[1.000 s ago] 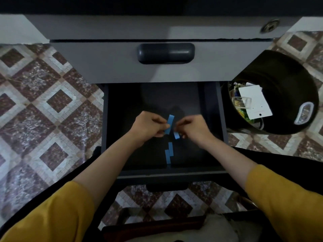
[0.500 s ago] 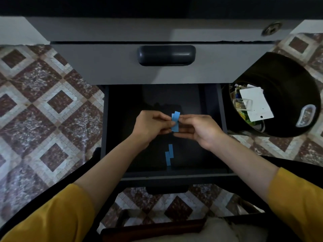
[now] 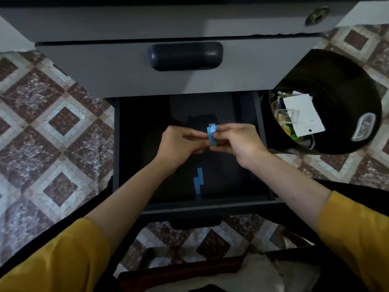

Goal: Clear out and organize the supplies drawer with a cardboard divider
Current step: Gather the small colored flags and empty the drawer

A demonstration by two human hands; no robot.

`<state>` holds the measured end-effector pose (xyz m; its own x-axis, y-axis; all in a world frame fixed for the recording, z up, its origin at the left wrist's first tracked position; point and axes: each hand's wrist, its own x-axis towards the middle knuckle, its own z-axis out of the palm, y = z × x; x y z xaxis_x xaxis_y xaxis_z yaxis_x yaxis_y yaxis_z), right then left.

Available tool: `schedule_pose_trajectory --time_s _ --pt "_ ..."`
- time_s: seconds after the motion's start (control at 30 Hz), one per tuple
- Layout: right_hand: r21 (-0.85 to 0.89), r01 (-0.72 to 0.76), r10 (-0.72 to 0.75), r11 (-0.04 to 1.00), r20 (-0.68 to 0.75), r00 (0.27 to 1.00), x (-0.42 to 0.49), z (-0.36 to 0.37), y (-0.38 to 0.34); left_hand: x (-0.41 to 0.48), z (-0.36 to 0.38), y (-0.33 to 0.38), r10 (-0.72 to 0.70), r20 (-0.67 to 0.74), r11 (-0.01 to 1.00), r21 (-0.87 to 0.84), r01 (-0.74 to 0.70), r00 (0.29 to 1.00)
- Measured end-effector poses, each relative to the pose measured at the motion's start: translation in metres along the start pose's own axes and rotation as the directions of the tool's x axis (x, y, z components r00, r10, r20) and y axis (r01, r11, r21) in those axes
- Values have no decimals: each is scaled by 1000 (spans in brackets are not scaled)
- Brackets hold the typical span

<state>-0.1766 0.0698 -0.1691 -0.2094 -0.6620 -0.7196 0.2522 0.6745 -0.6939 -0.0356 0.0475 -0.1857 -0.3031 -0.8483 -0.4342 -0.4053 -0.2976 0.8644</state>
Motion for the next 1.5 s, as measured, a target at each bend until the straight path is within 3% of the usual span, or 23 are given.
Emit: schedule_pose_trajectory --time_s 0.1,0.17,0.23,0.27,0.33,0.43,0.9,1.27,1.5 --pt "-48 -24 21 999 -61 998 6 -2 -5 2 5 -8 97 70 885 450 -118 993" --pt "-34 -53 49 998 -108 993 10 -4 -6 3 11 -21 20 230 715 677 -174 973" --pt "-33 -83 78 996 -118 990 12 -5 -5 1 20 -36 -94 424 541 781 -311 901" --pt "-37 -93 88 995 -110 990 13 -5 -4 0 22 -44 -127 484 494 788 -368 866" --pt "-46 -105 101 993 -88 991 13 -4 -2 1 24 -56 -146 523 493 774 -396 840" --pt "-59 -117 113 991 -68 991 13 -1 0 7 24 -65 -126 517 522 760 -387 847" --pt "-69 -125 123 990 -36 992 15 1 -1 14 26 -66 -63 615 300 763 -573 786" --pt "-71 -118 116 991 -21 993 15 4 -1 15 18 -69 -97 657 328 730 -599 748" --pt "-88 -133 131 987 -24 991 15 5 0 15 19 -70 -75 658 264 737 -622 749"
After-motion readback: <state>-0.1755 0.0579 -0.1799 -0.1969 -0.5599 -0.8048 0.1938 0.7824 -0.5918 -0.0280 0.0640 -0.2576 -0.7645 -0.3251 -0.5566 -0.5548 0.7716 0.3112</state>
